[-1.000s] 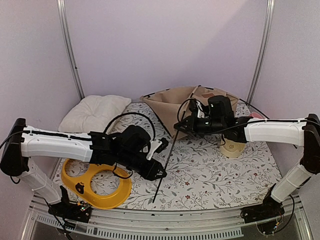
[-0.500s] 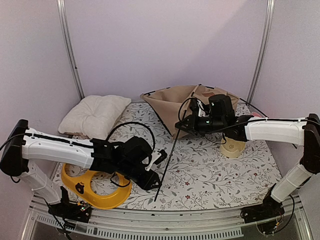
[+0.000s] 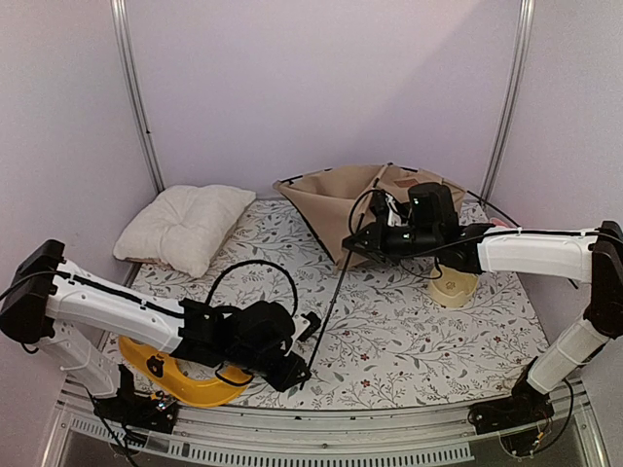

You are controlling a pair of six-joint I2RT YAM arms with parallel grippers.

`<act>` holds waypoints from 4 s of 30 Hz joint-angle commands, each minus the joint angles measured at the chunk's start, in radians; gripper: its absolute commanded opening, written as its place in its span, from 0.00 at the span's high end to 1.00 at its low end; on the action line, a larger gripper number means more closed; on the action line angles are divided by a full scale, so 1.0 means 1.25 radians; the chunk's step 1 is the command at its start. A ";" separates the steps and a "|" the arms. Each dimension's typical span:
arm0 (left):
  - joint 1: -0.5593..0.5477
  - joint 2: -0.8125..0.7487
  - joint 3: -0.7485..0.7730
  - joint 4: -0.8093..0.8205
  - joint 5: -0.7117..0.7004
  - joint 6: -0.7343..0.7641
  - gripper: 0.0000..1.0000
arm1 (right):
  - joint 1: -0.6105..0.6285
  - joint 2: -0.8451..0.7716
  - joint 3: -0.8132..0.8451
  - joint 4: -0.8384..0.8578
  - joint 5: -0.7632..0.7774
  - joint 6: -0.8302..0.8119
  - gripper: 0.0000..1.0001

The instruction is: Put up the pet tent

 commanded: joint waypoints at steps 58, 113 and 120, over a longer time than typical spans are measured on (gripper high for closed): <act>0.001 -0.092 0.067 0.179 -0.130 -0.002 1.00 | 0.008 -0.211 -0.075 0.025 0.161 -0.204 0.25; 0.125 -0.082 0.167 0.348 0.238 -0.066 1.00 | 0.262 0.356 -0.132 1.376 0.860 -1.150 0.37; 0.125 -0.075 0.176 0.357 0.249 -0.067 1.00 | 0.259 0.389 -0.065 1.376 0.904 -1.199 0.41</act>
